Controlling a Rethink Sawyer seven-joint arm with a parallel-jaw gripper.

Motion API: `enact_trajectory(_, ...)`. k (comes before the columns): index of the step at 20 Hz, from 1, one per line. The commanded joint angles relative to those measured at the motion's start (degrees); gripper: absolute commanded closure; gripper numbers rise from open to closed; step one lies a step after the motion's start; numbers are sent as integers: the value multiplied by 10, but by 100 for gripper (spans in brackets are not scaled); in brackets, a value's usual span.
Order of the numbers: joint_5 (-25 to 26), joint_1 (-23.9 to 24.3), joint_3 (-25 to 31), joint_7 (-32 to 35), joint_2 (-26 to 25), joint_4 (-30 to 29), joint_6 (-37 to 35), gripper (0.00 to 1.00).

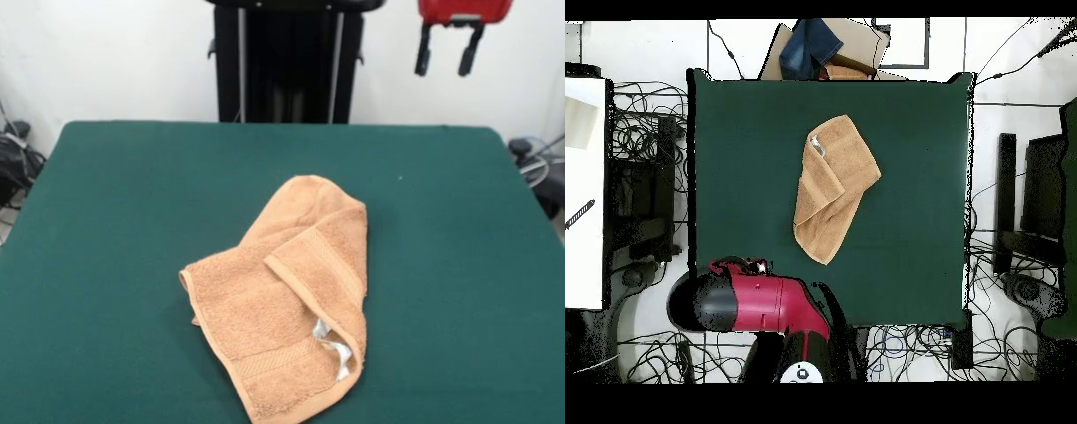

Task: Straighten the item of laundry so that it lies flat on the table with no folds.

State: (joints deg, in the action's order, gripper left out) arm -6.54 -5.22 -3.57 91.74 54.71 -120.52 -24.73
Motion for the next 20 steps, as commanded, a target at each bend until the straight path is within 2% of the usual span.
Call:
enact_trajectory(1,-37,-24,-32,196,-46,23,18,0)
enact_trajectory(5,-46,-35,-45,193,-61,35,31,0)
enact_trajectory(8,-50,-23,-26,170,-67,47,74,0)
enact_trajectory(11,-38,-49,-56,172,-64,69,49,0)
enact_trajectory(14,-40,5,18,110,-53,54,80,0)
enact_trajectory(20,-62,97,126,75,-51,29,105,0)
